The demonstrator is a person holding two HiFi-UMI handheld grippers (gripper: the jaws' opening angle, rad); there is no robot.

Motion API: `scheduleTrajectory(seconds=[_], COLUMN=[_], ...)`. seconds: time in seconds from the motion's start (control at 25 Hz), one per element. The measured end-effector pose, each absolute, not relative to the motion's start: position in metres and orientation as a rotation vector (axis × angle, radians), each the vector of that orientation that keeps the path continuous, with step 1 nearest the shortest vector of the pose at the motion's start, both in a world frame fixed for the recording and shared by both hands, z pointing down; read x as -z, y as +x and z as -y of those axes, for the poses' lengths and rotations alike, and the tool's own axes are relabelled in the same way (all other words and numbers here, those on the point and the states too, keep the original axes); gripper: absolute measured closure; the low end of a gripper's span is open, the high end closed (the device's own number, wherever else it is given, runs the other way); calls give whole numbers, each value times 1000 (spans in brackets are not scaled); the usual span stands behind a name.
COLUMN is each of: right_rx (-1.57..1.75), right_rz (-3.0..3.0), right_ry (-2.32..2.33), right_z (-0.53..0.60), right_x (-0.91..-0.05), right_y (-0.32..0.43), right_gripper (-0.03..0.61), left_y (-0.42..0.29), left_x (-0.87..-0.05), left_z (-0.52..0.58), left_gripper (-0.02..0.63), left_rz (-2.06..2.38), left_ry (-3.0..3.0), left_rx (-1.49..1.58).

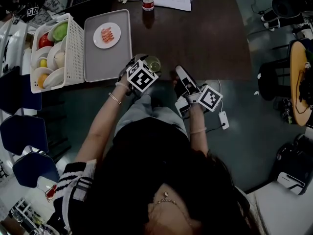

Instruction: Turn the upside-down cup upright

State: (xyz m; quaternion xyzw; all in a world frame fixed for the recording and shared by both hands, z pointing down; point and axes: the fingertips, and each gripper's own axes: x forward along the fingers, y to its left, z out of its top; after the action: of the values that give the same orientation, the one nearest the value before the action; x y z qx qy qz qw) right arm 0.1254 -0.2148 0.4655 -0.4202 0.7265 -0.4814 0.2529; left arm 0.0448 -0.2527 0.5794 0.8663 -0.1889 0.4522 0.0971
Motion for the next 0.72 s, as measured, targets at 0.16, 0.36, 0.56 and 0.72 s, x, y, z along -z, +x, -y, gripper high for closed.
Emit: scheduleTrajectory(seconds=[0.16,0.36,0.56,0.72], right_rx=[1304,1307,1322,1322], right_rz=[-1957,-1951,-1941,-1934], right_ry=[-1148,-1139,-1132,-1124], right_z=[213,212,212,212], right_x=[-465,-465,-467,-467], right_y=[131,129,126,125], right_gripper=[468,469,472,477], left_y=[42,44,49,52], left_x=[-588,-590,-589,-590], left_z=[254,256,257,258], left_gripper=[218,218,218,218], left_rz=[568,572,580,561], left_ry=[2554,2558,2595,2630], left_rx=[-1364,-1346,-1303,-1296])
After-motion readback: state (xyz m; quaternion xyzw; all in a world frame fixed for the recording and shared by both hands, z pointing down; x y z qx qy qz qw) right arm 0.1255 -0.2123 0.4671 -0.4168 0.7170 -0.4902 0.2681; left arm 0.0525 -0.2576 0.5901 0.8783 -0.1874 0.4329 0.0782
